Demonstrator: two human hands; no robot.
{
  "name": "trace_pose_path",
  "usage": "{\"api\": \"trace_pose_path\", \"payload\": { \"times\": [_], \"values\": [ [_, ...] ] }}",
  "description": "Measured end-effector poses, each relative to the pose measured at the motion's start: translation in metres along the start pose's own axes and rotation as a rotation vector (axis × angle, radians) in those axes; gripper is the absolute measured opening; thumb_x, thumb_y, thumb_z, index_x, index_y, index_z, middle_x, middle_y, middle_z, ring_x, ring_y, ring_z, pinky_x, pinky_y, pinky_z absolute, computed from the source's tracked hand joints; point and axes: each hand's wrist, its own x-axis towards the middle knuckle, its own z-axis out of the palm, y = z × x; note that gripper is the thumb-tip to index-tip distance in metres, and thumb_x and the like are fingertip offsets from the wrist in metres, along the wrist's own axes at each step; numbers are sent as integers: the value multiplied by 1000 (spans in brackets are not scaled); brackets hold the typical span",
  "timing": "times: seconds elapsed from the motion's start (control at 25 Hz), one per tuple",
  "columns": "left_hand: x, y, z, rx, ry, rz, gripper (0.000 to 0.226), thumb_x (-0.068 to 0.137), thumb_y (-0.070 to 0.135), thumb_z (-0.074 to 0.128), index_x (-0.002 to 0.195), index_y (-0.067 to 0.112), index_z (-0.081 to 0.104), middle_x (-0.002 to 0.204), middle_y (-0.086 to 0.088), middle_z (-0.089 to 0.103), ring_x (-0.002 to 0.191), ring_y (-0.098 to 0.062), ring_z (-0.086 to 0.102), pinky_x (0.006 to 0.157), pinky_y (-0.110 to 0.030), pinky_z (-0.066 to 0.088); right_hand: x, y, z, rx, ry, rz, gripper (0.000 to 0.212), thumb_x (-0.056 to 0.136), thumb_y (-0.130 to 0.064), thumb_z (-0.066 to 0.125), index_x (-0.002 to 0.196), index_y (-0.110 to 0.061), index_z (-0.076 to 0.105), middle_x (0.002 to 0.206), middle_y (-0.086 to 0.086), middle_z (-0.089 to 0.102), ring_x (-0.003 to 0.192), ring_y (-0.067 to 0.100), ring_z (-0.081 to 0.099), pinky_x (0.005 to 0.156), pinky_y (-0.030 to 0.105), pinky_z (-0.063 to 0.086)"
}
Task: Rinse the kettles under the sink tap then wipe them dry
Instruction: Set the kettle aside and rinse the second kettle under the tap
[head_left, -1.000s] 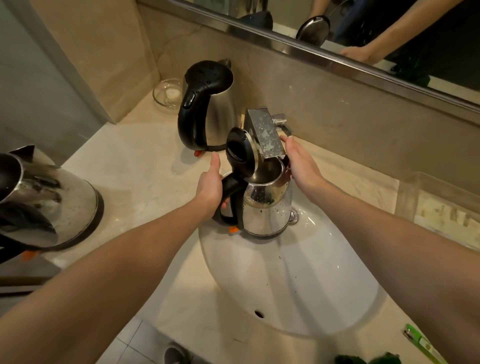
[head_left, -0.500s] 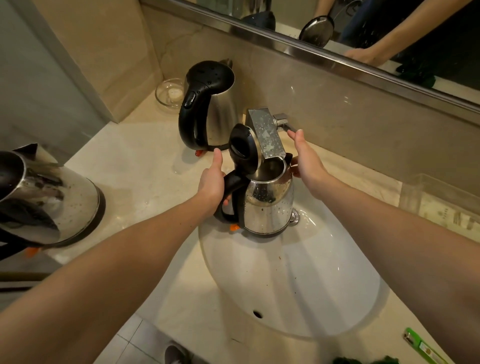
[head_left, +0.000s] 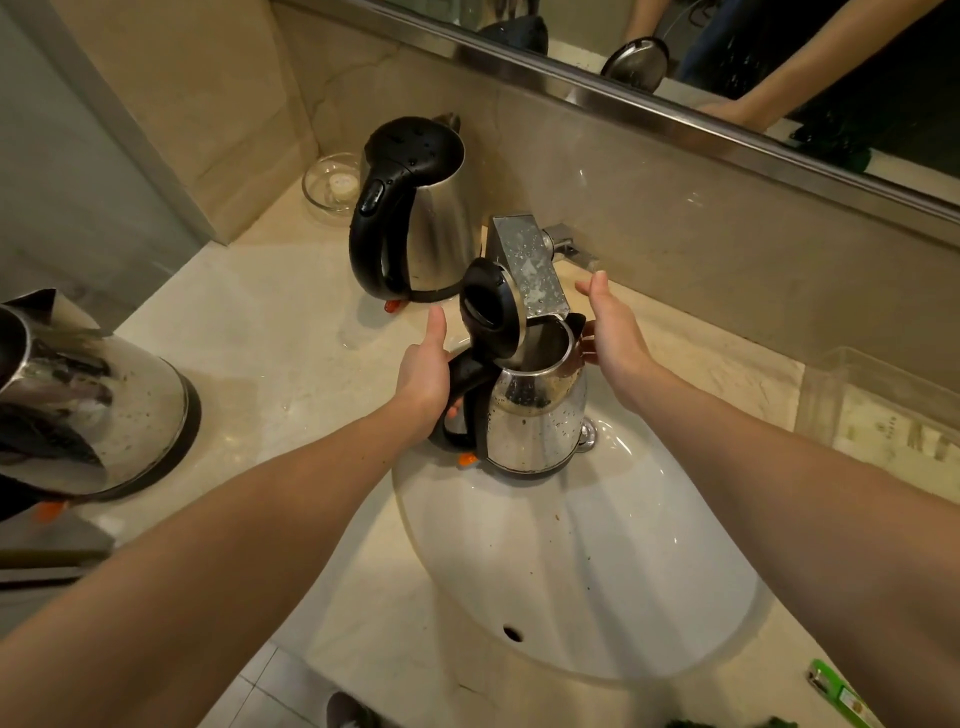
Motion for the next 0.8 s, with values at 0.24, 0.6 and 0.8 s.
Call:
{"api": "trace_pose_path", "payload": {
  "times": [0.24, 0.6, 0.8],
  "values": [
    [4, -6, 0, -15, 7, -9, 71, 102, 67, 16, 66, 14, 45, 56, -4, 47, 51, -16, 46, 53, -27, 41, 0, 14, 15, 157, 132, 144, 84, 85, -78, 22, 124, -15, 63, 114, 5, 69, 109, 25, 62, 103, 49, 45],
    [20, -15, 5, 69, 74, -24, 106, 93, 80, 9, 138, -5, 54, 67, -8, 50, 50, -17, 49, 46, -27, 43, -2, 27, 32, 325, 151, 206, 60, 99, -65, 25, 92, -24, 68, 89, 1, 73, 93, 21, 67, 98, 45, 51],
    [19, -16, 4, 80, 89, -11, 101, 92, 81, 8, 118, 3, 66, 64, -10, 51, 44, -18, 48, 48, -29, 43, -8, 27, 35, 344, 125, 211, 71, 91, -75, 23, 117, -25, 67, 103, 1, 74, 104, 21, 64, 102, 47, 47]
  ]
}}
